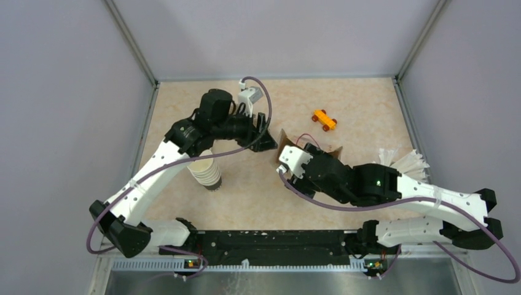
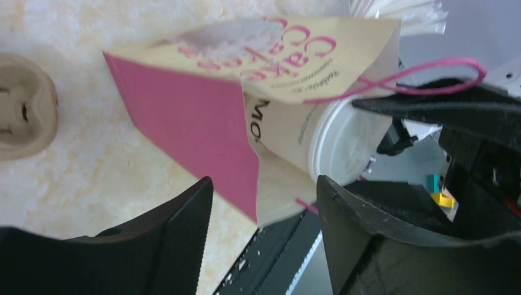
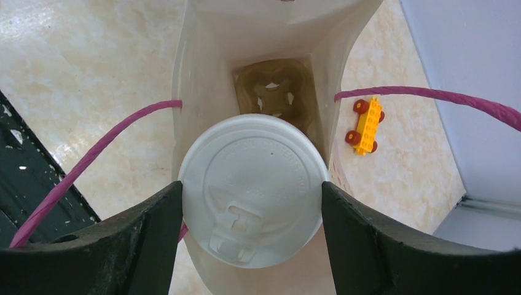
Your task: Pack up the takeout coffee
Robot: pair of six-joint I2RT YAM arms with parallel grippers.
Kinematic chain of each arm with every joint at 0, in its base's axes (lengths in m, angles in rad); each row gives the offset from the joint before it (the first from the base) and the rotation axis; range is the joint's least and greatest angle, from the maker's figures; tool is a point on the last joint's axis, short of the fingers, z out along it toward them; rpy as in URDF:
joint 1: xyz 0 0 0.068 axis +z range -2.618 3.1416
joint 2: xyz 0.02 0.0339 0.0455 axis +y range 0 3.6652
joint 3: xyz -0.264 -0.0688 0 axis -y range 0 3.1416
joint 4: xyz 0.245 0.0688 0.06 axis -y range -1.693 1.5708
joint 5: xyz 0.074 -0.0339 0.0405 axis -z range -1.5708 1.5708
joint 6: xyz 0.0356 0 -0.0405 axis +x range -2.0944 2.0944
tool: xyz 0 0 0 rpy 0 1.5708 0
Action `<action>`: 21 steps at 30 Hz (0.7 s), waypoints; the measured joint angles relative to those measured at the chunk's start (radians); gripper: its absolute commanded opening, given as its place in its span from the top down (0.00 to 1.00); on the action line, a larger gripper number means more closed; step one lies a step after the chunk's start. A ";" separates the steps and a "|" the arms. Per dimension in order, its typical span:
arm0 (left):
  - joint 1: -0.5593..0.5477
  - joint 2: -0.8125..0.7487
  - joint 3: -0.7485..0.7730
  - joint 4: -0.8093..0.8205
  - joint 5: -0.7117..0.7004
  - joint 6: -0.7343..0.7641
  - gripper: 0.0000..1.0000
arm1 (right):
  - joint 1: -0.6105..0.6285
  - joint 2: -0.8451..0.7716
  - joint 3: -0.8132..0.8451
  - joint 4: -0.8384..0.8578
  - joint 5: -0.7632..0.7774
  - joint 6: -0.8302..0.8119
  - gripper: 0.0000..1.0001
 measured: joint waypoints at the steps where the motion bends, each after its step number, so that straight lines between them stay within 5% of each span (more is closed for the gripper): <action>1: 0.000 -0.020 -0.015 -0.023 0.000 0.002 0.28 | 0.000 -0.002 -0.008 0.006 0.000 0.000 0.45; 8: 0.000 -0.139 -0.130 -0.095 0.003 0.031 0.23 | 0.000 -0.020 -0.086 0.037 0.002 -0.010 0.45; 21: 0.000 -0.077 -0.159 0.046 0.020 0.079 0.21 | 0.000 -0.022 -0.097 0.063 0.033 -0.016 0.45</action>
